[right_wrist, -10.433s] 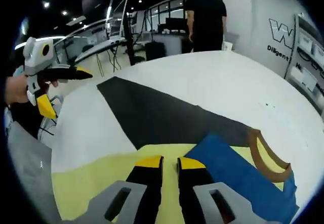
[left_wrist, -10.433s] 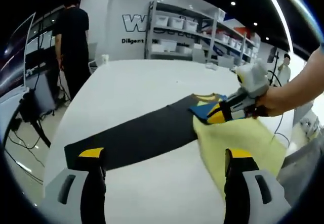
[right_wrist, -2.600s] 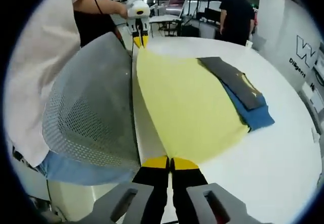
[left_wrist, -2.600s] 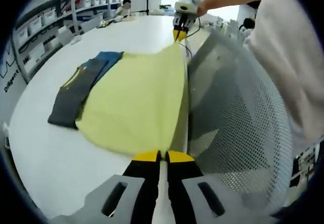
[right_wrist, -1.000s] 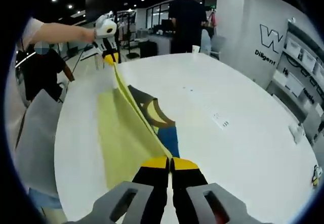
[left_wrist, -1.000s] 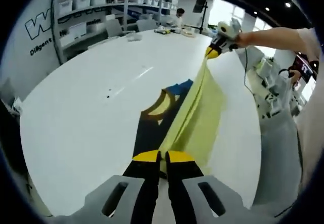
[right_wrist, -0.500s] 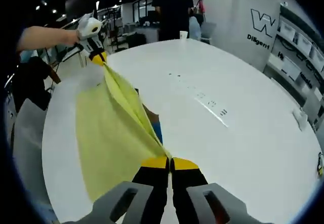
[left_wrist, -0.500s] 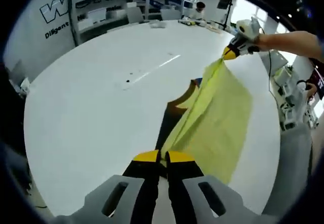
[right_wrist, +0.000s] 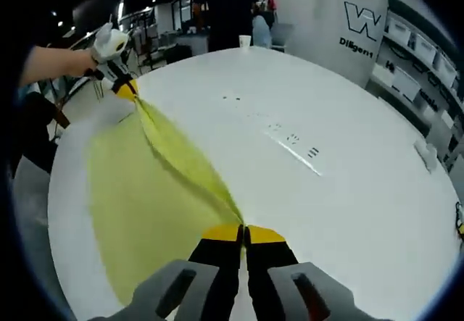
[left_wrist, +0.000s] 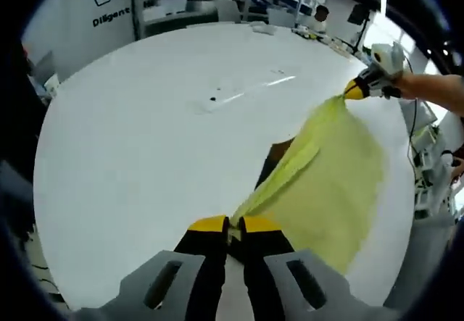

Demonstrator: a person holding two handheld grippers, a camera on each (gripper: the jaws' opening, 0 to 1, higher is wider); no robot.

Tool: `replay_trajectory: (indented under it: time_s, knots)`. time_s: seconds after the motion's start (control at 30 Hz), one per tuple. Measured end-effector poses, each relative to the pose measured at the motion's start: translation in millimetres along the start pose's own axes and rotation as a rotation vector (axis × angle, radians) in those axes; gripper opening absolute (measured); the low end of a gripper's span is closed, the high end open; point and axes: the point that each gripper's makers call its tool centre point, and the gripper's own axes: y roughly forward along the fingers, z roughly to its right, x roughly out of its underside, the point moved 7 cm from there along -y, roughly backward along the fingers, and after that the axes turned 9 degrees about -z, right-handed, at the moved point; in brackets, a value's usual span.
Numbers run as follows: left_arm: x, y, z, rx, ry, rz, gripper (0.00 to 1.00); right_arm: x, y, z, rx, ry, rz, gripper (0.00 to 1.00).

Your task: Fold the garment on the visible template until the final outline fits inside the template.

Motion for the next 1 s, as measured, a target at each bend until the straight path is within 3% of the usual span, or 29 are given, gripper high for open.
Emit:
replay_trajectory:
  time_s: [0.1,0.27,0.47,0.63,0.73,0.8,1.0]
  knots:
    - [3.9,-6.9,-3.9,-0.002,-0.028,0.026,0.12,6.6,-4.0,-8.5,-0.026,0.048,0.031,0.0]
    - [27.7,-18.4,-1.4,0.011,-0.04,0.028,0.13,28.2,-12.3,-21.0,-0.031,0.096,0.04,0.08]
    - [64.6,-32.0,29.0,0.076,-0.01,0.06,0.13,56.6,-29.5,-42.9,-0.052,0.131,0.084,0.13]
    - [96.3,-43.3,53.9,0.144,-0.033,0.1,0.16,79.9,-40.8,-69.7,-0.091,0.152,0.115,0.16]
    - [118.1,-48.0,70.0,0.159,-0.042,0.136,0.17,93.3,-44.3,-86.0,-0.116,0.162,0.134,0.19]
    - [130.5,-45.5,77.4,0.157,-0.045,0.128,0.2,102.0,-46.7,-98.1,-0.133,0.195,0.164,0.2]
    - [144.5,-42.3,91.8,0.163,-0.072,0.139,0.26,122.2,-49.0,-117.3,-0.134,0.212,0.167,0.23]
